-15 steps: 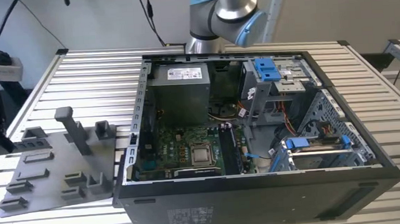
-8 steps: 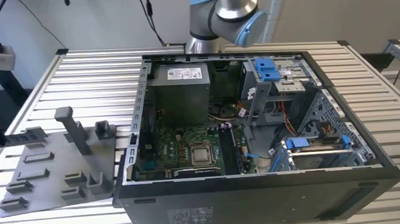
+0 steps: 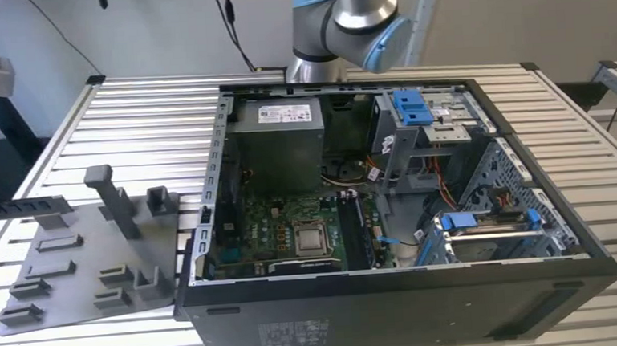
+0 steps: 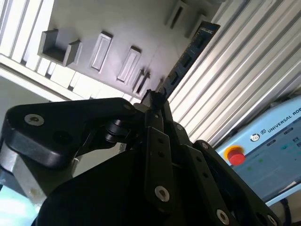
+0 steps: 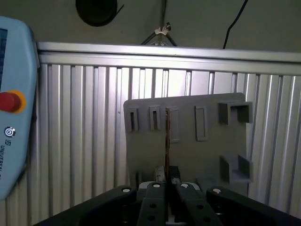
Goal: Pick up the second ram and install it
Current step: 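Pick up the second ram and move it above second insertion slot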
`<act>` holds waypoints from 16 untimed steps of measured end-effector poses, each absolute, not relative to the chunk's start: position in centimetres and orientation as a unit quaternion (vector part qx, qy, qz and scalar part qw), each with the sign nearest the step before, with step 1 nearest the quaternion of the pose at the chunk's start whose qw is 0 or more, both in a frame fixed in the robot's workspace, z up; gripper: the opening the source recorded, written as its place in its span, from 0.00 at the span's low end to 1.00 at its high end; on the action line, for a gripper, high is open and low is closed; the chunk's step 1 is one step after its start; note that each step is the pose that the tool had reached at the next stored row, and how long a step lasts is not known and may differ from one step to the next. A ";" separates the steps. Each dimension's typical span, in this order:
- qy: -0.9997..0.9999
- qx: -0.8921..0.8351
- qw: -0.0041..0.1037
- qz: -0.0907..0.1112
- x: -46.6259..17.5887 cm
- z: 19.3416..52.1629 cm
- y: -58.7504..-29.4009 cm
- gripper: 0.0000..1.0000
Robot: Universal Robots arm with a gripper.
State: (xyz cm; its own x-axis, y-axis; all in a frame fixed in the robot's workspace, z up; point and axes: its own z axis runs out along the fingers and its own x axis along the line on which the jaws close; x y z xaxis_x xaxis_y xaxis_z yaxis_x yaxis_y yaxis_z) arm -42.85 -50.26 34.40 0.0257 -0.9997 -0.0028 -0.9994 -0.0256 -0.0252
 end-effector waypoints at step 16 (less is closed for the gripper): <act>0.701 -0.713 0.005 -0.003 -42.9 38.0 -50.3 0.15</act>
State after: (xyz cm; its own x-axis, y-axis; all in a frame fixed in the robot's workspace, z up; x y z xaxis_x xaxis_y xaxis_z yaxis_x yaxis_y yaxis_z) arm -42.86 -50.26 38.01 0.0163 -0.9999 -0.0030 -0.9998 -0.0163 -0.0108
